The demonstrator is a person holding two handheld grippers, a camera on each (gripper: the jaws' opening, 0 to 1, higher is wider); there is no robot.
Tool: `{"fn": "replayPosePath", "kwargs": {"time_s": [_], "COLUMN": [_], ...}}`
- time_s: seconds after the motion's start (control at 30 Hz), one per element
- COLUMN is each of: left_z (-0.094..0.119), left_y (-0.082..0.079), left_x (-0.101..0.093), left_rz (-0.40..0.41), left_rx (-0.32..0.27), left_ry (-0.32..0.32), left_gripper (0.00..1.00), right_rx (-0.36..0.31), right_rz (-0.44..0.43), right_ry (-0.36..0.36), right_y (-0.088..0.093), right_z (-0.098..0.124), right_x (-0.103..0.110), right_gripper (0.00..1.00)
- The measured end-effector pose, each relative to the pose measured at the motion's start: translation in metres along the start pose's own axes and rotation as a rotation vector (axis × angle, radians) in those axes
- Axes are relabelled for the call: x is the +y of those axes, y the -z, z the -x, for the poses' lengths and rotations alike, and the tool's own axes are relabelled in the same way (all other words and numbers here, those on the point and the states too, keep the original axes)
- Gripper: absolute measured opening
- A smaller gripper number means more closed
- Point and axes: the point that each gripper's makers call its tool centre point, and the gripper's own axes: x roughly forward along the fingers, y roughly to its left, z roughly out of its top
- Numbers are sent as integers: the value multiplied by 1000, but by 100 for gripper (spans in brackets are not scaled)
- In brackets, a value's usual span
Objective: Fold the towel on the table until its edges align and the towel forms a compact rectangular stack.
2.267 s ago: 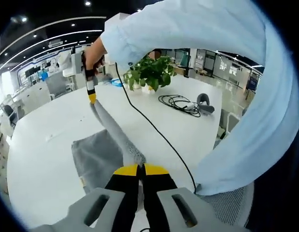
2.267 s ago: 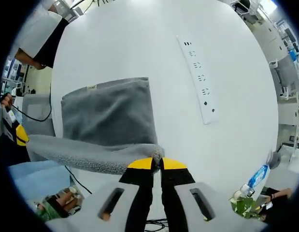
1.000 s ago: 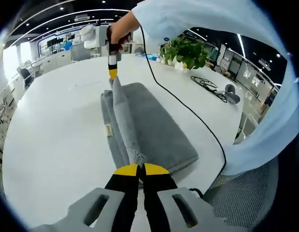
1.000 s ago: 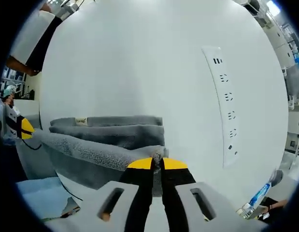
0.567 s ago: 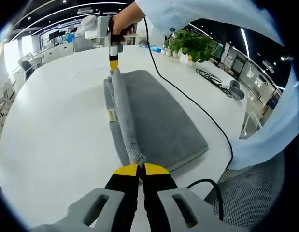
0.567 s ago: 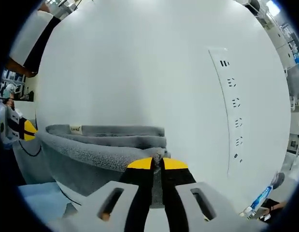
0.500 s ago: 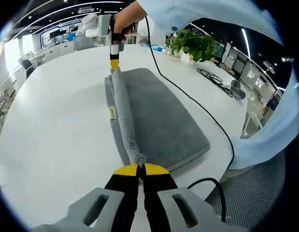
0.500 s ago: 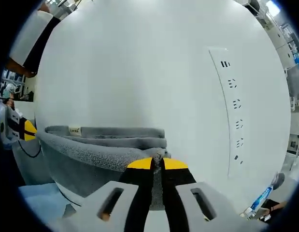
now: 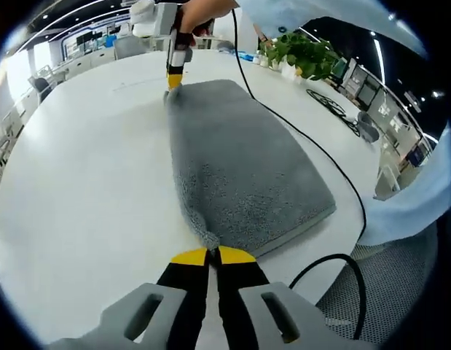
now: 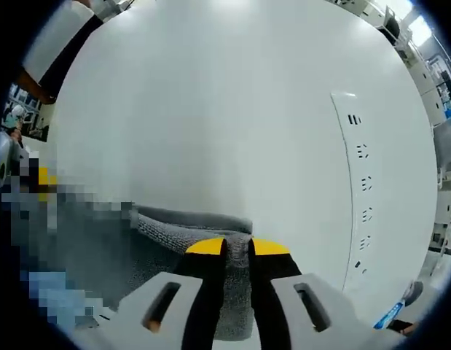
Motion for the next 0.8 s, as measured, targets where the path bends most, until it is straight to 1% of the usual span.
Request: {"fn": "replayPosePath", "kwargs": {"time_s": [0.1, 0.2, 0.33, 0.37, 0.47, 0.53, 0.8], "left_z": [1, 1, 3, 3, 6, 7, 15], "left_y": [0, 0, 1, 2, 3, 5, 7], "left_x": [0, 1, 3, 4, 6, 7, 12], "left_rz": [-3, -6, -3, 1, 8, 8, 7], "left_rx": [4, 5, 3, 5, 6, 10, 11], "left_ry": [4, 6, 5, 7, 6, 4, -3], "left_gripper": [5, 6, 7, 7, 7, 7, 7], "right_rx": [-29, -65, -81, -89, -117, -128, -185], "right_rz": [-3, 10, 13, 13, 16, 18, 6], "right_ry": [13, 35, 43, 49, 66, 76, 120], "right_y": [-6, -14, -19, -20, -24, -24, -25], "right_z": [-2, -2, -1, 4, 8, 15, 29], "right_x": [-7, -13, -23, -24, -30, -31, -37], "right_gripper": [14, 20, 19, 20, 21, 21, 21]}}
